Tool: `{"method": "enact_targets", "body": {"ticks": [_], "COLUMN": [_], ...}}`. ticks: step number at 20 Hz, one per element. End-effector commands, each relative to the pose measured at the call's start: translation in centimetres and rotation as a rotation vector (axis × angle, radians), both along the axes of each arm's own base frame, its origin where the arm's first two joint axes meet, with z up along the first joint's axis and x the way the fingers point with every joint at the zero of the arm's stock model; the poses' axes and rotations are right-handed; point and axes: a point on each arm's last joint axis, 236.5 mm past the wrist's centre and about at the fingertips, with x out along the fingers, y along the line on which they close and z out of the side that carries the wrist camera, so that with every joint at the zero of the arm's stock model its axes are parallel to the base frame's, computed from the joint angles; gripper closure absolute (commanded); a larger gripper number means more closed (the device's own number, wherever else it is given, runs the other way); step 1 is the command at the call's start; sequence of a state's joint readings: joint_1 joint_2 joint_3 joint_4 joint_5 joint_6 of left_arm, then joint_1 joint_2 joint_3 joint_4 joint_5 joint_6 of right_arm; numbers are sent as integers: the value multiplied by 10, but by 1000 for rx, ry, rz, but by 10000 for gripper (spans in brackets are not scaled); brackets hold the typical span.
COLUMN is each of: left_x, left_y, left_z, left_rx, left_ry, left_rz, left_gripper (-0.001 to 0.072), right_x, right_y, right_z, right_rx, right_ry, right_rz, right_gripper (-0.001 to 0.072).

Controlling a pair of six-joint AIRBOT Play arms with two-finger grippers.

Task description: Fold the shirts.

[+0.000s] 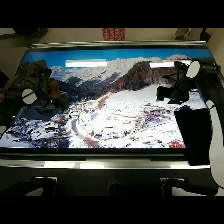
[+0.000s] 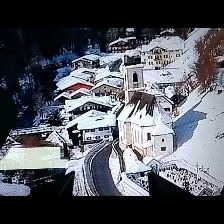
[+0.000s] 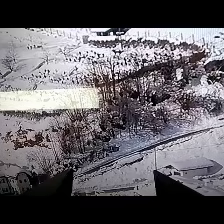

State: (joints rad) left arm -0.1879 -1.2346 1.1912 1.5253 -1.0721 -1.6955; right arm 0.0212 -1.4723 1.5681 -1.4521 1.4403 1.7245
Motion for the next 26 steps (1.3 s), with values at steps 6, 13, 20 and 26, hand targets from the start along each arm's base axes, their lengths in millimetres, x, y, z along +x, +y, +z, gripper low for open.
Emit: {"method": "enact_targets", "body": {"ticks": [6, 13, 20, 26], "left_x": [0, 0, 20, 41], "left_y": [0, 0, -3, -12], "left_z": [0, 0, 9, 24], "left_rx": [1, 1, -17, -64], "left_ry": [1, 1, -90, -195], "left_rz": [-1, 0, 4, 14], "left_gripper": [162, 162, 162, 161], "right_x": [0, 0, 1, 38], "right_y": [0, 0, 0, -6], "right_z": [0, 0, 0, 11], "right_rx": [0, 0, 1, -28], "right_ry": [0, 0, -5, -171], "right_rz": [1, 0, -1, -5], "right_gripper": [101, 101, 101, 100]}}
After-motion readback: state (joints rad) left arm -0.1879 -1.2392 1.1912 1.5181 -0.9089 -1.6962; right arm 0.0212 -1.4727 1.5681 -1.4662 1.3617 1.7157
